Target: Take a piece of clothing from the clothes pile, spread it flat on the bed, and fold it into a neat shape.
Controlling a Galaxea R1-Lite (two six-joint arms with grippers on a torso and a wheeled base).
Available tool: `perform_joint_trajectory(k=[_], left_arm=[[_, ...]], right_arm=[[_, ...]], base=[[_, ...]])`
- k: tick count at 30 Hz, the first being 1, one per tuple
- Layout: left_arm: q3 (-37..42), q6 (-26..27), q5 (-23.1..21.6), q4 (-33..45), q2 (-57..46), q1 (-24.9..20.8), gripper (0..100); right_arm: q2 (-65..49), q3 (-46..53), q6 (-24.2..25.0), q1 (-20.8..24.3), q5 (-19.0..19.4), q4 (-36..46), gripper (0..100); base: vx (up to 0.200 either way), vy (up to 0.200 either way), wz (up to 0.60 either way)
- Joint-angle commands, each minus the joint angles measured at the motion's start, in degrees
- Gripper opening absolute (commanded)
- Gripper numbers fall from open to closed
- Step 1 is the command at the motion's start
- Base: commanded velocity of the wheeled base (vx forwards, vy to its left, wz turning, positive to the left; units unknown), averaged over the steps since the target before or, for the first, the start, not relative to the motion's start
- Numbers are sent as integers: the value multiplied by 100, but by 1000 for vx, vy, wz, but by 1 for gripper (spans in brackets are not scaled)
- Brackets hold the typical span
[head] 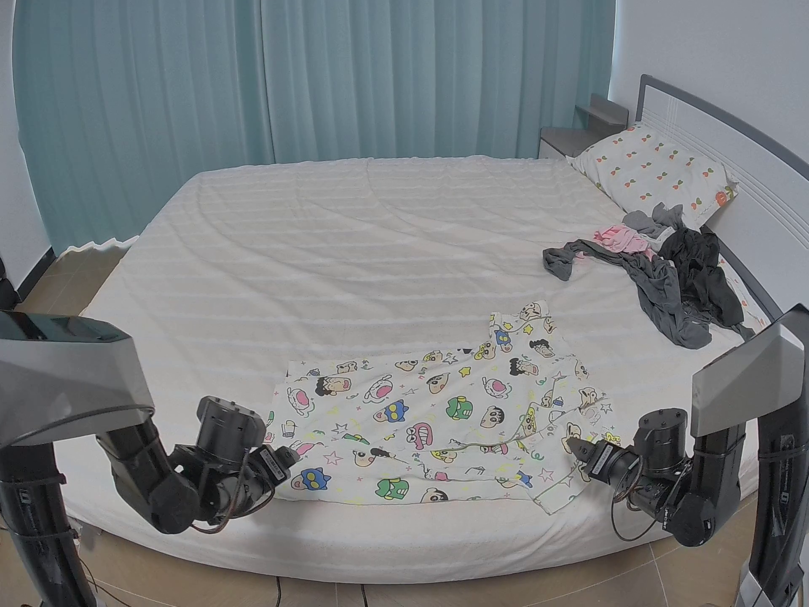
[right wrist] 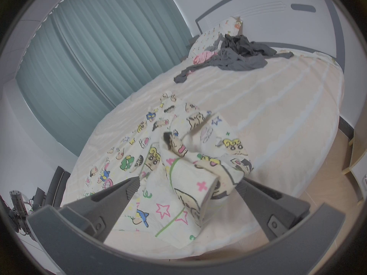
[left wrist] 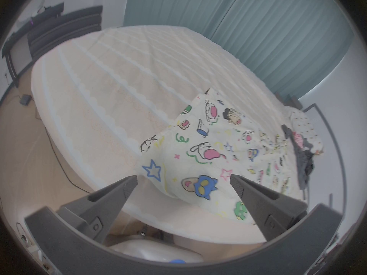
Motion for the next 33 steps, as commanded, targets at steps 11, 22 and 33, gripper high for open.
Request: perform_joint_trajectory(k=[11,22,33], left_arm=[[1068,-482,-1637,-2270,138,988,100],[1473,-323,-1532,-3544,789,961,100],[1561,-156,-1206,-4019,1158,821,100]], right_arm=[[-997,298,-728,-892,43,109,100],[-901,-142,-271,-505,975,153,100],[-1112,-1021,-526,-66,1133,1366,100]], base=[[0,0,0],[0,0,0],[0,0,0]])
